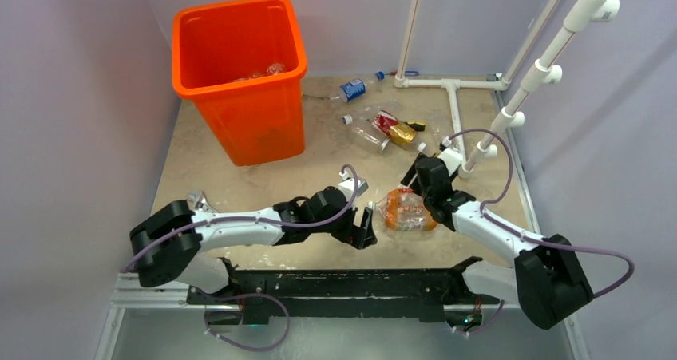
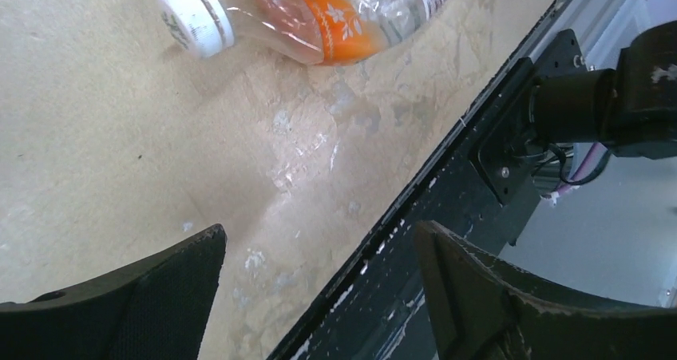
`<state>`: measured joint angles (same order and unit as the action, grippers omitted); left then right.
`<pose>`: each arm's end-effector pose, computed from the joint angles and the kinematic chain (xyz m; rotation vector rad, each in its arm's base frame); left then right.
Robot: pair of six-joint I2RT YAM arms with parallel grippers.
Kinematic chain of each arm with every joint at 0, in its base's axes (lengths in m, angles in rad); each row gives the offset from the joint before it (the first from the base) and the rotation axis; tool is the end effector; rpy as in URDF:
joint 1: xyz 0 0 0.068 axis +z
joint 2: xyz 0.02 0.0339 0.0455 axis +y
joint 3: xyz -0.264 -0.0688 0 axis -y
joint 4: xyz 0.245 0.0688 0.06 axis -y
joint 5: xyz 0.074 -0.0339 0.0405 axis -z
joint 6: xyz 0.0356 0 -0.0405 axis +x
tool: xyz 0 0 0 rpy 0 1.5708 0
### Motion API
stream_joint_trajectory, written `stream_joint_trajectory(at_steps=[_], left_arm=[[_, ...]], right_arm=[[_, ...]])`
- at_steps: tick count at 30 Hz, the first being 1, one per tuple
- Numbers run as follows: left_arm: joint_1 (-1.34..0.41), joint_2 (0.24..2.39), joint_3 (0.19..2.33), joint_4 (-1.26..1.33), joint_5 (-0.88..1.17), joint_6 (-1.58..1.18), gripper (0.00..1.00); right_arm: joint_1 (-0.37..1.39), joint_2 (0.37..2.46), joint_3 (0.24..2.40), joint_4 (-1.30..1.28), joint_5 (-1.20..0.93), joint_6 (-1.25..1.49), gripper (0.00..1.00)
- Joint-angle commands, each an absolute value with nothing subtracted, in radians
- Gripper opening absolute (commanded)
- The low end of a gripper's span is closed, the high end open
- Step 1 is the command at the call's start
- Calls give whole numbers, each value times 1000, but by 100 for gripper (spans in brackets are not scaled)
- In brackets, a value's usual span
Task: Put the plastic bottles in the bin
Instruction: Pick up the plastic bottle at the center of the board.
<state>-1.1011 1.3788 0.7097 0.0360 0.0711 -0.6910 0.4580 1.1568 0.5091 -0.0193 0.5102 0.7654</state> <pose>0.1278 -0.2573 0.2030 0.5350 2.3587 -1.0102 0.2121 0.0852 0.1902 0.5918 2.0610 0.1388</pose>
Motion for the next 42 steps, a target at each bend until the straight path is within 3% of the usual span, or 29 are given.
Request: stream_joint_trajectory(at_steps=[1, 14, 21, 27, 33, 37, 42], left_arm=[[-1106, 1477, 749, 211, 114, -760, 85], [-1104, 1675, 830, 352, 132, -779, 73], [-1093, 1663, 834, 308, 11, -769, 63], [-1044, 1612, 777, 321, -24, -764, 49], [-993, 1554, 756, 278, -55, -735, 49], [-965, 1490, 749, 227, -73, -704, 51], [-962, 1371, 770, 111, -93, -666, 73]], right_arm=[[456, 1129, 499, 12, 443, 775, 71], [497, 875, 333, -56, 262, 919, 66], [679, 835, 343, -108, 320, 1035, 65], [817, 892, 332, -95, 359, 1164, 70], [854, 864, 420, -231, 458, 1166, 75], [853, 801, 481, -369, 539, 1143, 84], [848, 801, 522, -366, 569, 1026, 87]])
